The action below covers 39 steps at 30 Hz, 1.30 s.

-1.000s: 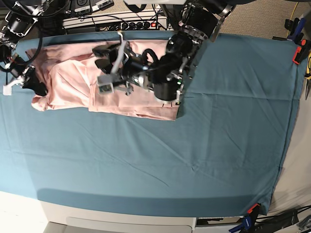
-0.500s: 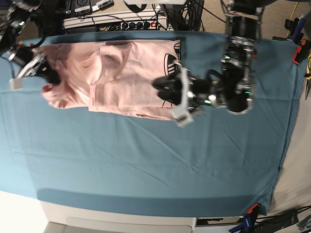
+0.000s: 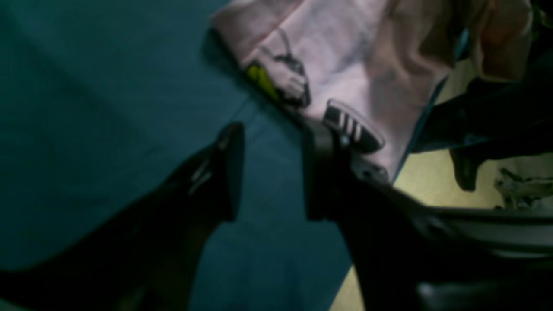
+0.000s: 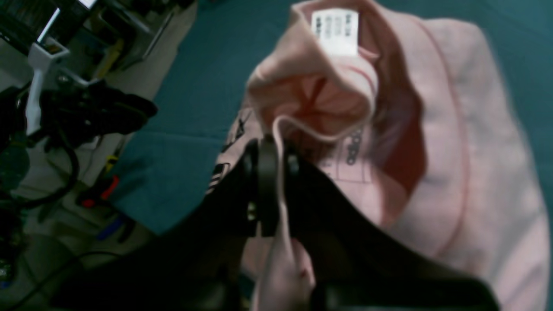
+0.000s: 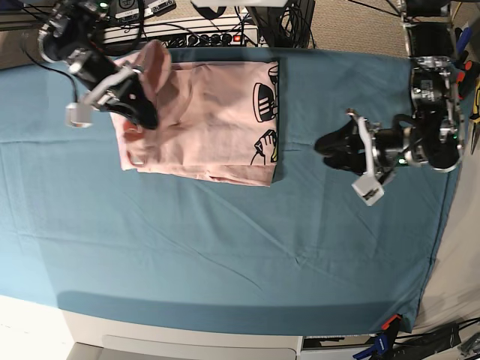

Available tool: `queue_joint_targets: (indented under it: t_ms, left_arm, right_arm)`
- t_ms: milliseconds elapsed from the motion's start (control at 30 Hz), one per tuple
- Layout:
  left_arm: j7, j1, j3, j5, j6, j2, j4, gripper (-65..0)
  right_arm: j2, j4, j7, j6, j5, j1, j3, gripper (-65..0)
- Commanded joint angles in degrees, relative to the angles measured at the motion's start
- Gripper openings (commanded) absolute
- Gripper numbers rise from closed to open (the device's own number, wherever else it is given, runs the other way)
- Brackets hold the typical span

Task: Fold the T-shirt properly
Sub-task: 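Fold the grasped shirt half over the body with the right gripper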

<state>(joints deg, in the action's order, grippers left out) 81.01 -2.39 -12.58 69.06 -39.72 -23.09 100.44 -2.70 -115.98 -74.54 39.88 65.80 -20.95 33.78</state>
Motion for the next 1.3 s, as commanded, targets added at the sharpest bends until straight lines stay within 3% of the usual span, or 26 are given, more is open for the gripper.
queue_joint_targets:
  t_ms: [0,300,567,967,1267]
  left_arm:
    - [-1.01,-0.9,-0.68,1.7,-0.28,-0.92,0.87,-42.0]
    - [-1.01,-0.9,-1.49,1.68,-0.28,-1.05,0.87,-42.0]
    - [-1.01,-0.9,-1.49,1.64,-0.28,-1.05,0.87,-42.0]
    - [-1.01,-0.9,-1.49,1.22,-0.28,-1.05,0.87,-42.0]
    - [-1.01,-0.92,-1.49,1.22,-0.28,-1.05,0.87,-42.0]
  right_arm:
    - [-0.66,-0.96,2.97,0.12,0.28,0.68,-2.19,-65.0]
    - [-4.17,-0.92,12.11,0.12,-20.94,5.09,-19.23,-65.0]
    - [-4.61,-0.9,16.79,-2.29,-32.0,5.75,-27.34,-65.0]
    - [-4.63,4.79,18.01,-3.56,-33.03,8.31,-28.87,-65.0]
    - [-5.14,6.95,16.11,-3.54,-30.23,9.66,-28.98,-65.0]
